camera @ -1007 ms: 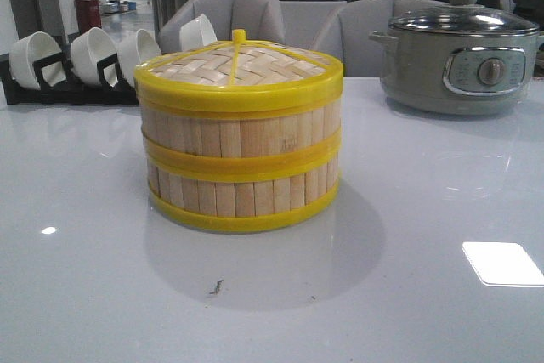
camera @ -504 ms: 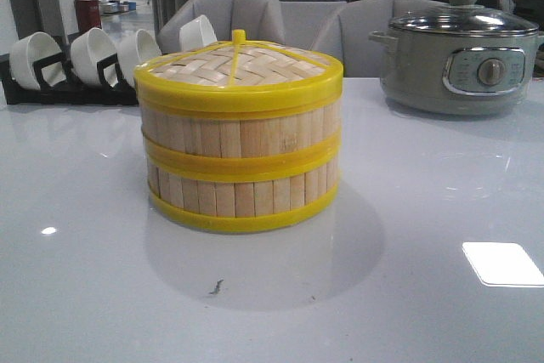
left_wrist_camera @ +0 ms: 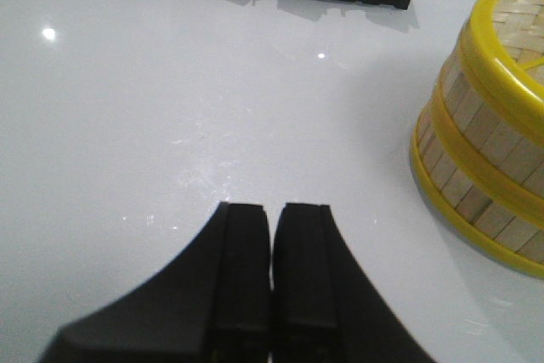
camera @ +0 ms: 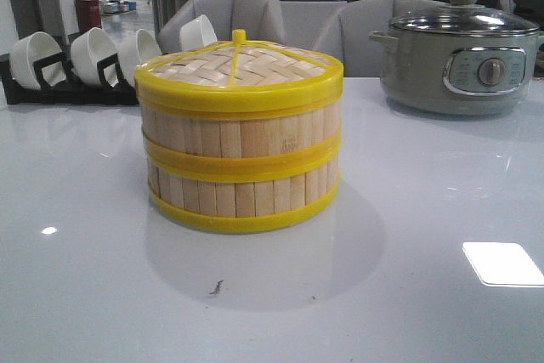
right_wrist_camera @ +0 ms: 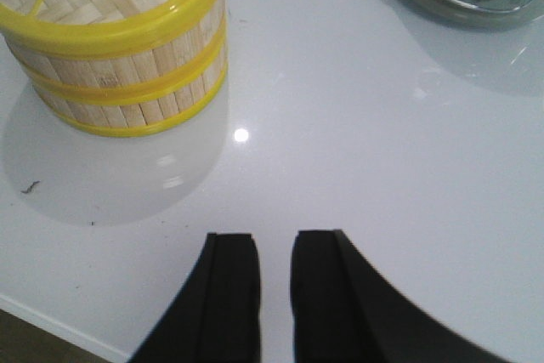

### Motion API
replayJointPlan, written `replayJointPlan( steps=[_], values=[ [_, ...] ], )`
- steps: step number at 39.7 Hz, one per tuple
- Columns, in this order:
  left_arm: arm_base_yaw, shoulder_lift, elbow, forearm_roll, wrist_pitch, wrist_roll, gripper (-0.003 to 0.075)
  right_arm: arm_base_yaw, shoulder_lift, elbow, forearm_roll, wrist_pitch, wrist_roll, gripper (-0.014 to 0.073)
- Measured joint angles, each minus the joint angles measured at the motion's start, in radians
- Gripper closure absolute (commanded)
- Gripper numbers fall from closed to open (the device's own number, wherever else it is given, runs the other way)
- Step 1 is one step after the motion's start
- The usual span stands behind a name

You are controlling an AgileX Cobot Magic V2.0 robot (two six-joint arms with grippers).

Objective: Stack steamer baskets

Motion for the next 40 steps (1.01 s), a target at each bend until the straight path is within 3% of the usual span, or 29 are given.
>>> replayJointPlan(
  steps=[40],
  values=[
    [0.000, 0.000, 0.000, 0.000, 0.000, 0.000, 0.0636, 0.000, 0.000, 0.000, -0.004, -0.128, 0.000, 0.0349]
  ],
)
